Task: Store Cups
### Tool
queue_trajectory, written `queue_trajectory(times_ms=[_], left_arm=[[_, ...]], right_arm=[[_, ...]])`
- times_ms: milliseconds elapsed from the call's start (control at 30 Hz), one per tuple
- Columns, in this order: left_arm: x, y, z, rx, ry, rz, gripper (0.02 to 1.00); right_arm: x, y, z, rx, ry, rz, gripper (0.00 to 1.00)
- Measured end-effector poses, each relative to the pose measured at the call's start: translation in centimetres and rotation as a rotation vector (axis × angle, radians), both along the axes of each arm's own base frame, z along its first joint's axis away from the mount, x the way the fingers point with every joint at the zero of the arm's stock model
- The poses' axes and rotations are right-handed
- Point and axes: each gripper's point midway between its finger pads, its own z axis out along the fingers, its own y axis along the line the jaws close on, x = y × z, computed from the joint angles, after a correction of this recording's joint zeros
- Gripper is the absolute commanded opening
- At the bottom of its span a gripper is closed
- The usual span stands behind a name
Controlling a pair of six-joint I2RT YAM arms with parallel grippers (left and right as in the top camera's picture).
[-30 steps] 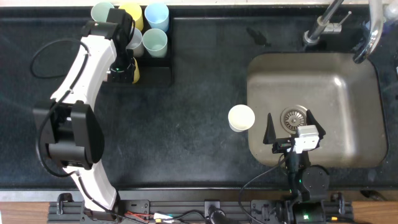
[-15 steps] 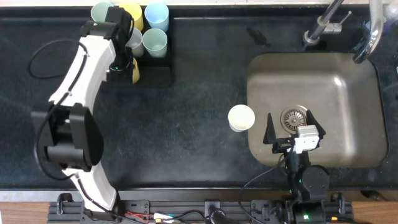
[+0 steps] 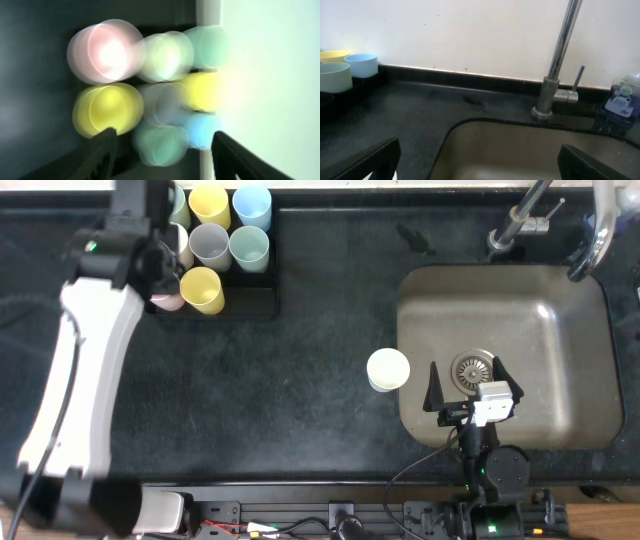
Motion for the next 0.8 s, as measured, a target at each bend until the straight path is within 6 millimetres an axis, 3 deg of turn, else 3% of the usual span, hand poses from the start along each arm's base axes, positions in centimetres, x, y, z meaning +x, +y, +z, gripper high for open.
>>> queue_trajectory(times_ms=[133,200,267,400,800], left_arm=[[1.9,0.2,9.0,0.251,-0.364,-0.187,0.803],[1.2,0.0,12.6,0.406,-0.506,-0.269,0.884],[-0.3,-0.3,14.5,0.544,-0.592,-0.335,0.961],[-3.5,-0.7,14.3,0.737,-0.659,-0.420,0.991],[-11.3,-2.2,7.8,1.123,-0.754,-0.642,1.000]], right_arm=[[0.0,0.0,0.0,0.000,0.000,0.000,0.996],[0.0,0.0,0.0,0.000,0.001,0.000,0.996],[0.0,0.0,0.0,0.000,0.000,0.000,0.993],[0.0,0.0,0.0,0.000,0.000,0.000,0.996],[0.0,0.0,0.0,0.000,0.000,0.000,0.996]])
